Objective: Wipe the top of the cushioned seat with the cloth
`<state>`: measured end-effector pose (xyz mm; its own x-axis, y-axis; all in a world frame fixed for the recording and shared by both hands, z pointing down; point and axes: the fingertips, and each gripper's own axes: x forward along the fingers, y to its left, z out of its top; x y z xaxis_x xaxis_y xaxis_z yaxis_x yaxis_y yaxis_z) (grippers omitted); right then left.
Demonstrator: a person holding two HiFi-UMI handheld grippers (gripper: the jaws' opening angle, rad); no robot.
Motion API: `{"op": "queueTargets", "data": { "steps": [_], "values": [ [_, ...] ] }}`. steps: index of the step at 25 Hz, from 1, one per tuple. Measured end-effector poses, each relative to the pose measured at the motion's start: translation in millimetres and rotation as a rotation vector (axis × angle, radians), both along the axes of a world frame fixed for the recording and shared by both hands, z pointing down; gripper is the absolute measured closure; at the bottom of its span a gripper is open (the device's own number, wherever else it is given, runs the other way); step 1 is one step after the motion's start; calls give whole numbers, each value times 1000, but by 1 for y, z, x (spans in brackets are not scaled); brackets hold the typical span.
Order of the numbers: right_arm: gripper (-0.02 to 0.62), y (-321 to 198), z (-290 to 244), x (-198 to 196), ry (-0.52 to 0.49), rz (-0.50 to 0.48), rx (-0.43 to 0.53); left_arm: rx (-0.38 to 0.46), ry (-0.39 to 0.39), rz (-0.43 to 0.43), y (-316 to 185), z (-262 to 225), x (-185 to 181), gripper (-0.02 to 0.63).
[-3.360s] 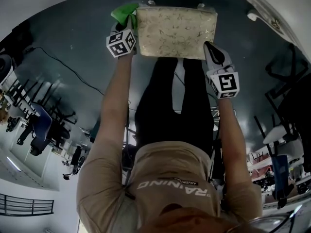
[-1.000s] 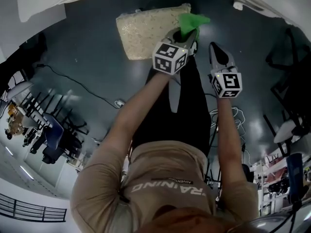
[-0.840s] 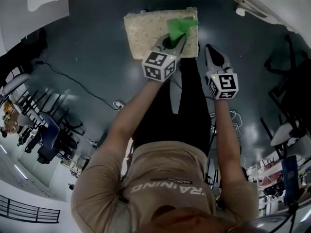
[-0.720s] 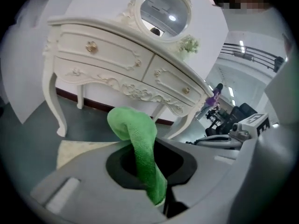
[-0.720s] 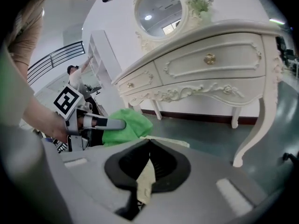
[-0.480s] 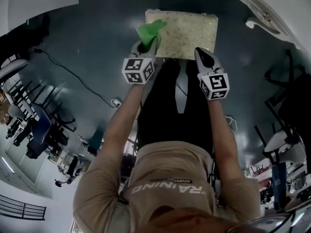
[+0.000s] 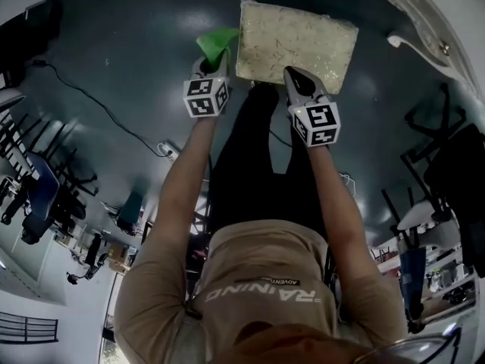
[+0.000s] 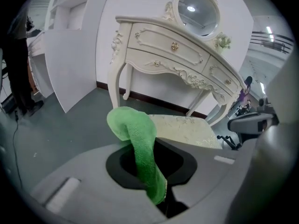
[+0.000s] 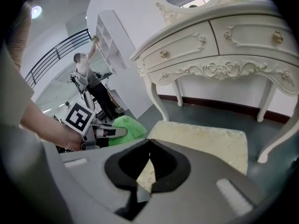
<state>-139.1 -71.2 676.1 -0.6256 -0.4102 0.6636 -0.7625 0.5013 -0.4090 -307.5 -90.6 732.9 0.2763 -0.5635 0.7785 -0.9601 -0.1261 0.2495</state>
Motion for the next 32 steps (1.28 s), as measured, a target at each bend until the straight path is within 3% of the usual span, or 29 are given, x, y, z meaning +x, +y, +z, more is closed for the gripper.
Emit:
{"op": "queueTargets", "data": {
  "steps": [5, 11, 16, 21, 32],
  "values": [
    [594, 2, 8, -6, 1, -14, -27, -48, 8, -4, 5, 34, 22, 560],
    [594, -8, 12, 19, 7, -3, -18, -76, 8, 59, 3, 45, 69, 560],
    [594, -11, 10, 59, -5, 48, -9, -91, -10, 133, 3, 42, 106, 560],
    [594, -3, 11, 102, -9, 91, -15, -104, 1, 153, 2, 38, 148, 560],
    [594, 13, 16, 226, 8, 184, -22, -124, 28, 266, 12, 38, 291, 560]
  ]
}}
